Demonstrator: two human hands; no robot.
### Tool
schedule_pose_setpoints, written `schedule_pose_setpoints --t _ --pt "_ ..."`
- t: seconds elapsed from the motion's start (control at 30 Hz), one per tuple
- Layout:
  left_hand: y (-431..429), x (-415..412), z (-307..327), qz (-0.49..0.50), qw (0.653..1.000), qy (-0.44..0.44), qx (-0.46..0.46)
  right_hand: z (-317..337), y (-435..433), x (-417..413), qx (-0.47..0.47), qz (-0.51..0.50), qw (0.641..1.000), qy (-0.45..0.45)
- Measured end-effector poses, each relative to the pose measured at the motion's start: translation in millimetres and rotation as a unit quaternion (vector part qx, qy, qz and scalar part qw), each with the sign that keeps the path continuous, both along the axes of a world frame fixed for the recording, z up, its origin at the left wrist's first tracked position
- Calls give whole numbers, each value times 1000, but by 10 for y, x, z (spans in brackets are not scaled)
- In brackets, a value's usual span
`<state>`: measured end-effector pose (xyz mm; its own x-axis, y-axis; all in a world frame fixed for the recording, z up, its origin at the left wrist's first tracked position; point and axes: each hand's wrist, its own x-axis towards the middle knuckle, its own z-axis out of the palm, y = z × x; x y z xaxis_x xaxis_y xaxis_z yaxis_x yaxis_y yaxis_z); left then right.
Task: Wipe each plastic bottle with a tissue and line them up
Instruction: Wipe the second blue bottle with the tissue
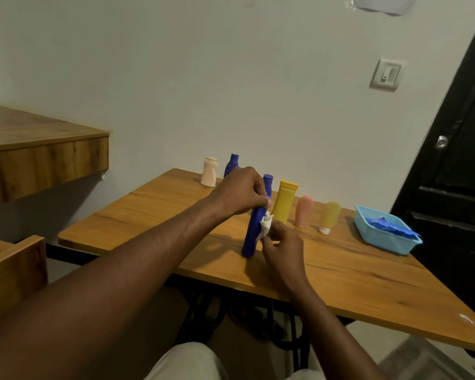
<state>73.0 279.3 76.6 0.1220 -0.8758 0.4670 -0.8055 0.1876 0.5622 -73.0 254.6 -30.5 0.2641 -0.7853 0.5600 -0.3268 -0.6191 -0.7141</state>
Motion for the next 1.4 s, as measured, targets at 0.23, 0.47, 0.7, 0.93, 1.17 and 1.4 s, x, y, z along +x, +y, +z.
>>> schedule_pose_setpoints --t 0.23,0.47,0.7,0.93,1.17,1.4 --pt "4 -9 -43 34 999 -27 -10 -124 78 -73 63 -2 997 52" --pt "-69 -58 -26 35 999 -27 -13 55 64 -158 -63 -48 996 42" --pt "-119 -52 -50 53 997 -47 -29 156 -87 -22 -173 -47 982 63" --pt "-112 -86 -56 64 995 -61 -44 -84 -57 -75 -147 -30 962 229" --pt "-162 -51 -187 64 994 -47 -69 -131 -92 -127 -33 20 978 206" --pt "-155 100 -284 45 997 3 -65 -161 -224 -152 12 5 998 54"
